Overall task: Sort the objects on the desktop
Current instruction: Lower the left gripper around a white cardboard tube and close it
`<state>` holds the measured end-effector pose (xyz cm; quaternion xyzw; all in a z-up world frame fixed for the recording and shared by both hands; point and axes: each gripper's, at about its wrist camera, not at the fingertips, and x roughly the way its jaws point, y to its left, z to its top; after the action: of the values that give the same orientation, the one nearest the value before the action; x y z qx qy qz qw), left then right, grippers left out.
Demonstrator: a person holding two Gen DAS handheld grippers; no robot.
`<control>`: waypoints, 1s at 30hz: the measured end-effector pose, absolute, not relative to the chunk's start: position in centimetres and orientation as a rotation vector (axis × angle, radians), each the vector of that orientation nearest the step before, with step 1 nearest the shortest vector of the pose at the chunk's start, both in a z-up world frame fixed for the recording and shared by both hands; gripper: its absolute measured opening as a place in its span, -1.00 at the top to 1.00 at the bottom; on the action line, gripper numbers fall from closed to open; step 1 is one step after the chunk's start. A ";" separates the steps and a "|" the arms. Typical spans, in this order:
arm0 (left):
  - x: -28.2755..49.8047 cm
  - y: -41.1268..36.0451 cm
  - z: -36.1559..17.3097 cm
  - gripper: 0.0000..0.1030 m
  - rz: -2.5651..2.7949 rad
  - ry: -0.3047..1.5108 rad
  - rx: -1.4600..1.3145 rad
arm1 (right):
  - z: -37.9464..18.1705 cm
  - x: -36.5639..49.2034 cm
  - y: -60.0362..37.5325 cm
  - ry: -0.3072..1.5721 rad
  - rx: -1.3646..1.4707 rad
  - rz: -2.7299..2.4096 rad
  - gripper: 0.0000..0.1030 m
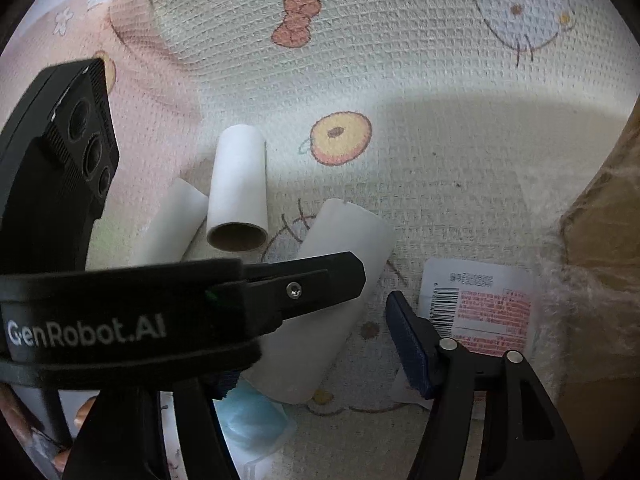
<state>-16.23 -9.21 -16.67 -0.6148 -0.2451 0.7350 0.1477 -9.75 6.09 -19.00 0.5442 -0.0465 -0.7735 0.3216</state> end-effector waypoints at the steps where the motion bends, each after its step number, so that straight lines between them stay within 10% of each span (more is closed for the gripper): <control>1: -16.2 -9.2 -16.6 -0.01 2.119 -0.703 -1.766 | -18.9 -9.7 6.0 -0.123 1.424 -2.026 -0.03; 30: -12.8 -7.2 -9.0 0.07 2.414 -0.418 -1.439 | -12.8 -7.4 6.5 0.023 1.087 -2.147 0.22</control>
<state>-12.83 -7.23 -9.03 -0.5007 -0.1455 0.8401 0.1498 -7.38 6.51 -12.82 0.4215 0.0089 -0.8326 0.3593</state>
